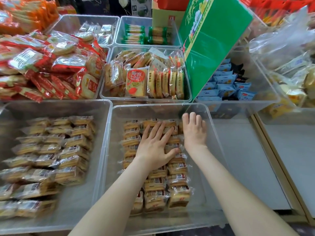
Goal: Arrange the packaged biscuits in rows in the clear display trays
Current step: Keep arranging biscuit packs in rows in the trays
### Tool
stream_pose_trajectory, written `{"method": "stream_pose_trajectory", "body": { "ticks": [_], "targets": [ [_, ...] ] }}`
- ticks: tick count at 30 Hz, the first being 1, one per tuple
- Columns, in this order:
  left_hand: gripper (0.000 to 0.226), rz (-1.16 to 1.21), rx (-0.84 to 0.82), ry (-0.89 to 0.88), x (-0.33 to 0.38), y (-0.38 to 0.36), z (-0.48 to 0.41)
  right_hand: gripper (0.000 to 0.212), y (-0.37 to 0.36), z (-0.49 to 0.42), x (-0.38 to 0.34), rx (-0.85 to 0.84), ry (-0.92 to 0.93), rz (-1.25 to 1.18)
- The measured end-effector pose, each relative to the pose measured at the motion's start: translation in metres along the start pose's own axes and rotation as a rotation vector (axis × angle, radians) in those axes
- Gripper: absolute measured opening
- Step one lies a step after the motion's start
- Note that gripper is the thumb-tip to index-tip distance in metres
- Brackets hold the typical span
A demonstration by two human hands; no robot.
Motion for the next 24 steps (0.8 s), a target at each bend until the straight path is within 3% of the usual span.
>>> {"method": "stream_pose_trajectory", "body": {
  "ticks": [4,10,15,19,22,24],
  "targets": [
    [0.074,-0.008,-0.009,0.003,0.001,-0.001,0.0,0.063,-0.001,-0.002,0.004,-0.014,0.049,-0.139],
    [0.074,-0.033,-0.038,0.008,0.005,0.004,0.002,0.075,0.001,0.014,0.006,-0.102,0.09,-0.181],
    [0.068,-0.015,-0.013,-0.015,0.006,0.037,0.033,0.07,0.048,0.029,-0.001,0.09,0.022,-0.382],
    [0.063,-0.054,0.167,-0.068,-0.059,0.07,0.11,0.059,0.098,0.064,-0.081,0.23,0.265,-0.598],
    [0.06,-0.138,0.298,0.0,-0.132,0.088,0.184,0.068,0.113,0.098,-0.18,0.011,0.604,-0.655],
    [0.065,-0.142,0.289,0.101,-0.182,0.089,0.235,0.074,0.104,0.114,-0.243,-0.167,0.747,-0.526]
  ]
}}
Point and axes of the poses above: each hand's wrist, its own z-axis away from the middle knuckle, its own y-axis out of the back of the hand, x = y × z, the point moved 6 cm from there along -z, towards the middle knuckle, and after that the axes turned 2 degrees about -x, right-handed, at the moved point
